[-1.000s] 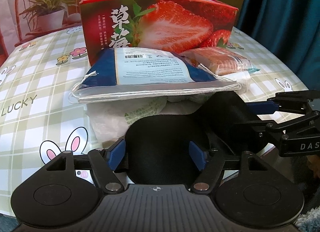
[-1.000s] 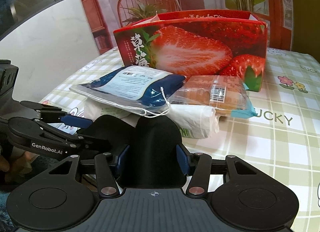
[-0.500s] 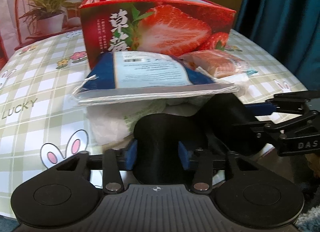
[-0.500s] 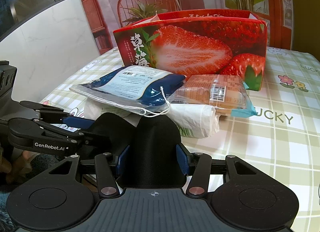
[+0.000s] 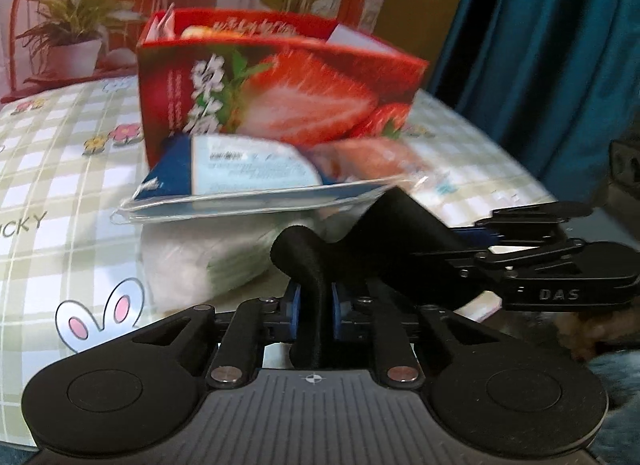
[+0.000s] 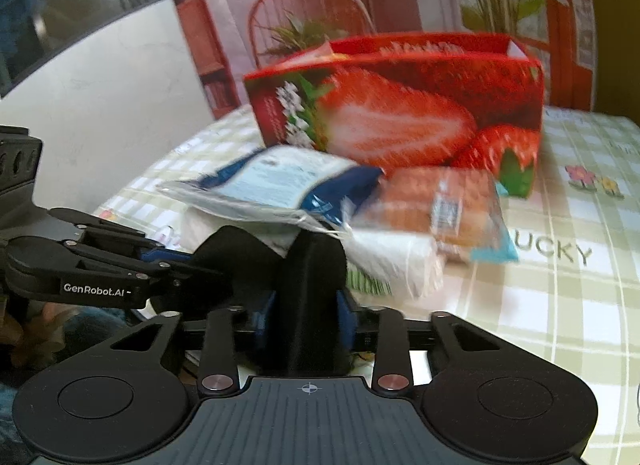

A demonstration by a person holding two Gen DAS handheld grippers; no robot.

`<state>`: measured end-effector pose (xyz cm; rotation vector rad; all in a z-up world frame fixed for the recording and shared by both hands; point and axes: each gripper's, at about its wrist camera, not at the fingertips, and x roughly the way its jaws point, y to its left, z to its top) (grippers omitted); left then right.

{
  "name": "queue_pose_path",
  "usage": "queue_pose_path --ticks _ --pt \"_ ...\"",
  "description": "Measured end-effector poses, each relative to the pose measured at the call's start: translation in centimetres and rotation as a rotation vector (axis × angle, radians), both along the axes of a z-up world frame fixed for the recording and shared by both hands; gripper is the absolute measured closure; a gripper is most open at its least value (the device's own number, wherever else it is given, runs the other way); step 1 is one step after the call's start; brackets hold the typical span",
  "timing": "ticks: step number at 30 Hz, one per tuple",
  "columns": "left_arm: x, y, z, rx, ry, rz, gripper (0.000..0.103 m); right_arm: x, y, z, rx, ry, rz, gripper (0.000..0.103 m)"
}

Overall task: Organize soft objects
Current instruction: 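Lift the black eye mask with both grippers over the red box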

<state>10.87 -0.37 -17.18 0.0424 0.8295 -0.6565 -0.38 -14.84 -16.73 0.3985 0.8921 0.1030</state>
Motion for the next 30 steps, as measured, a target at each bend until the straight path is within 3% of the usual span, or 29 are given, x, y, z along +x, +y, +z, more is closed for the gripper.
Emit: queue_pose_path --ticks 10,15,25,30 --pt "-2.1 0.2 5.6 -0.081 -0.179 -0.04 0.087 -0.9 -1.5 4.2 0.004 -0.173 -0.044 0.08" --pt "-2.0 -0.5 8.0 -0.072 -0.277 -0.041 0.087 -0.4 -2.5 6.6 -0.011 -0.241 -0.044 0.08" --pt "1.9 -1.9 12.6 -0.039 -0.419 -0.017 0.087 4.7 -5.3 10.2 -0.075 -0.326 -0.052 0.08" --pt "4.3 -2.4 15.3 -0.061 -0.483 0.027 0.087 7.4 -7.3 11.8 -0.104 -0.381 -0.089 0.079"
